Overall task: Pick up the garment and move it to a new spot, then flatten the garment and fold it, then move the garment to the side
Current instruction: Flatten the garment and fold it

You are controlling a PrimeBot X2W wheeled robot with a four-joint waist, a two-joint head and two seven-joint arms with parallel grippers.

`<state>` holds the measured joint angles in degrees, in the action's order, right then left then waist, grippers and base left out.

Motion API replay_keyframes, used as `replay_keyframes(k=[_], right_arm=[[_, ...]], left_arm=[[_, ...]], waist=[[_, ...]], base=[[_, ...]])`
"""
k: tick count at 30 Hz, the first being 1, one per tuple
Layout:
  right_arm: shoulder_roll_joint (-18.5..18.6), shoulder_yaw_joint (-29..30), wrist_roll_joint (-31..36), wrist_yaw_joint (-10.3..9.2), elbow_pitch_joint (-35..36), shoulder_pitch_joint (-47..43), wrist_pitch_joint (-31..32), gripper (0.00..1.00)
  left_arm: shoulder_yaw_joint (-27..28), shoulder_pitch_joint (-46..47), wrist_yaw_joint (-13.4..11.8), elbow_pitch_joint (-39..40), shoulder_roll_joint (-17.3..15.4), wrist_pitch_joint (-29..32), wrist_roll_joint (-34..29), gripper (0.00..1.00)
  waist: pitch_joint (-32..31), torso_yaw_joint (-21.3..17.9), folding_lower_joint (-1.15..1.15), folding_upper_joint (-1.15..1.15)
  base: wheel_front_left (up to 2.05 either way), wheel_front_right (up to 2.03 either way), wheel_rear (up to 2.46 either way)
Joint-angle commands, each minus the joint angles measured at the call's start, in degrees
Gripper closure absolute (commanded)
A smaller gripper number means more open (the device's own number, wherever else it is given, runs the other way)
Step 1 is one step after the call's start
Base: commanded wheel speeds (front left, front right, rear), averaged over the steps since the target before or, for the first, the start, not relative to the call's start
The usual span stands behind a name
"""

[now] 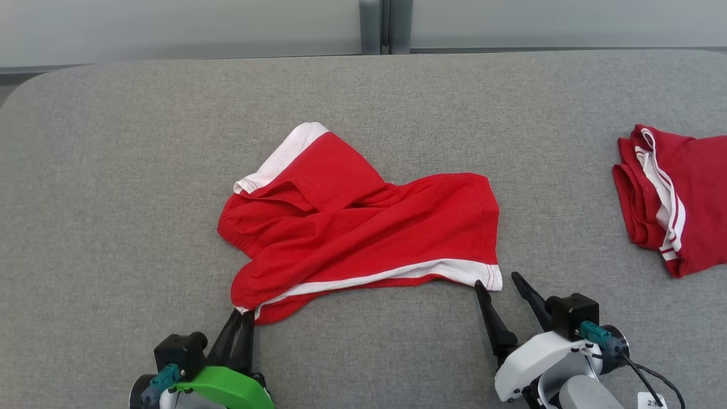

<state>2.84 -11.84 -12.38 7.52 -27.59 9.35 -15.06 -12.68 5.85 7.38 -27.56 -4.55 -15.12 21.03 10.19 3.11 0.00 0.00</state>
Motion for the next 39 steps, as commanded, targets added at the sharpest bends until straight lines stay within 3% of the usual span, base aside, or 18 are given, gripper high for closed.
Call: replay_keyframes(k=[1, 11, 12, 14, 16, 17, 18, 24, 33, 39], right_arm=[[0.16, -0.07, -0.22, -0.08, -0.16, 0.38, -0.12, 0.00], [0.16, -0.46, -0.62, -0.08, -1.48, 1.50, -0.13, 0.00], [0.15, -0.61, -0.66, -0.08, -1.90, 1.62, -0.12, 0.06], [0.16, -0.52, -0.71, -0.08, -2.48, 1.95, -0.12, 0.49], [0.16, -0.45, -0.67, -0.08, -3.09, 2.15, -0.12, 0.75], [0.16, -0.36, -0.78, -0.08, -3.14, 2.28, -0.12, 0.97], [0.16, -0.23, -0.76, -0.08, -3.40, 2.39, -0.12, 1.00], [0.16, 0.37, -1.35, -0.08, -2.33, 1.23, -0.12, 1.00], [0.16, 1.78, -3.64, -0.08, 4.82, 1.40, -0.12, 1.00], [0.16, 2.59, -2.75, -0.08, 9.21, 6.88, -0.13, 1.00]], left_arm=[[-0.04, 0.17, 0.20, 0.17, -0.49, 0.02, 0.02, 1.00], [-1.32, 1.37, 0.20, 0.01, -1.06, 0.03, 0.39, 1.00], [-1.41, 1.40, 0.20, 0.02, -1.10, 0.03, 0.42, 1.00], [-1.54, 1.57, 0.20, 0.18, -1.22, 0.03, 0.40, 1.00], [-1.69, 1.64, 0.21, 0.30, -1.28, 0.03, 0.35, 1.00], [-1.78, 1.64, 0.20, 0.36, -1.29, 0.03, 0.34, 1.00], [-1.86, 1.64, 0.21, 0.41, -1.32, 0.03, 0.33, 1.00], [-1.95, 0.65, 0.21, 0.31, -1.43, 0.03, 0.43, 1.00], [-2.20, 1.47, 0.20, 5.16, -3.49, 0.02, -0.92, 1.00], [-4.41, 9.40, 0.20, 8.16, -8.76, 0.03, -1.00, 1.00]], waist=[[0.10, 0.00, 0.00, 0.00], [0.64, 0.77, 0.00, 0.00], [0.65, 0.89, 0.00, 0.00], [0.68, 1.13, 0.00, 0.00], [0.65, 1.34, 0.00, 0.00], [0.63, 1.43, 0.00, 0.00], [0.60, 1.49, 0.00, 0.00], [-1.29, 1.60, 0.00, 0.00], [-7.08, 1.32, 0.00, 0.00], [-7.98, 1.03, 0.00, 0.00]], base=[[0.00, 0.00, 0.00], [0.00, 0.00, 0.00], [0.00, 0.00, 0.00], [0.00, 0.00, 0.00], [0.00, 0.00, 0.00], [0.00, 0.00, 0.00], [0.00, 0.00, 0.00], [0.00, 0.00, 0.00], [0.00, 0.00, 0.00], [0.00, 0.00, 0.00]])
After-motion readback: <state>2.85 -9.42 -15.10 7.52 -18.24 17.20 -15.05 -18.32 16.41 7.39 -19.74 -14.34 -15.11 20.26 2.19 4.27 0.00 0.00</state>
